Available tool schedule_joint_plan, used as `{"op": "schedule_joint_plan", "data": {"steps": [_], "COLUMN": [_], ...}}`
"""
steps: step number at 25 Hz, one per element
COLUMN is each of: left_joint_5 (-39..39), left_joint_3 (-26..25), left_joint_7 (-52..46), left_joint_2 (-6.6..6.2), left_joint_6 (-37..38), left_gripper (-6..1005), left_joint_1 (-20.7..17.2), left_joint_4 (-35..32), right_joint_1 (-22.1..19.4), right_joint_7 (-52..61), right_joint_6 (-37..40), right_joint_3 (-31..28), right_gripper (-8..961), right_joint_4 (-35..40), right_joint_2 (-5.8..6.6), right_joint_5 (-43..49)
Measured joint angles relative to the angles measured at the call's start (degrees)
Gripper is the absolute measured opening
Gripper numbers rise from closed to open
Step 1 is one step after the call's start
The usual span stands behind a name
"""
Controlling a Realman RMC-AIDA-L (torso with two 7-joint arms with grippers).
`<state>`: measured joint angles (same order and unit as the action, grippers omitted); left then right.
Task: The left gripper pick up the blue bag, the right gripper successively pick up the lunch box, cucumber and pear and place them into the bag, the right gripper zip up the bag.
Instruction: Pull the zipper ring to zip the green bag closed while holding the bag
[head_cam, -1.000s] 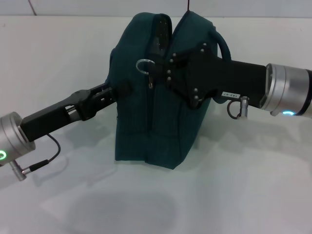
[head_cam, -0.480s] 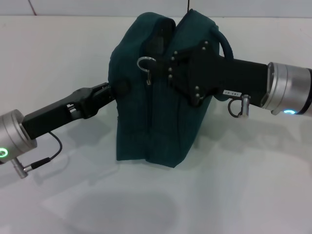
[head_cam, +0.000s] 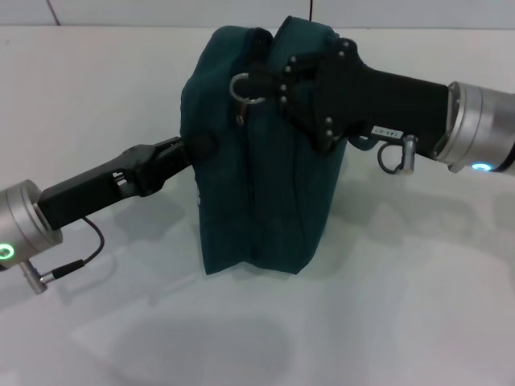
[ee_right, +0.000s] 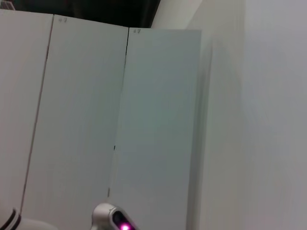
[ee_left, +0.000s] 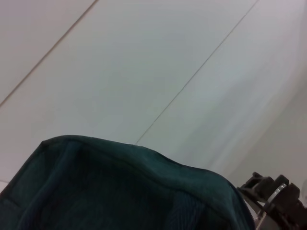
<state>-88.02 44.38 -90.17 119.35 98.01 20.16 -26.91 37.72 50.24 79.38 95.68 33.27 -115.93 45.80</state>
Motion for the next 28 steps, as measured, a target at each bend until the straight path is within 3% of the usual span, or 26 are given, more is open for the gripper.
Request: {"op": "schedule_joint_plan", "data": {"steps": [28], "left_joint_5": [-0.1], "left_joint_3": [2.58], "left_joint_7": [2.35], "left_joint_2": [0.15], "left_joint_6": [0.84], "left_gripper": [53], "left_joint_1": [0.06], "left_joint_4": [0.55], "right_joint_1": [1.74], "right_joint_7": [3.34], "right_joint_6": [-1.97], "right_joint_3": [-2.43], "right_gripper": [8], "right_joint_4": [-0.59], "right_joint_2": [0.26], "right_joint_5": [-0.14]}}
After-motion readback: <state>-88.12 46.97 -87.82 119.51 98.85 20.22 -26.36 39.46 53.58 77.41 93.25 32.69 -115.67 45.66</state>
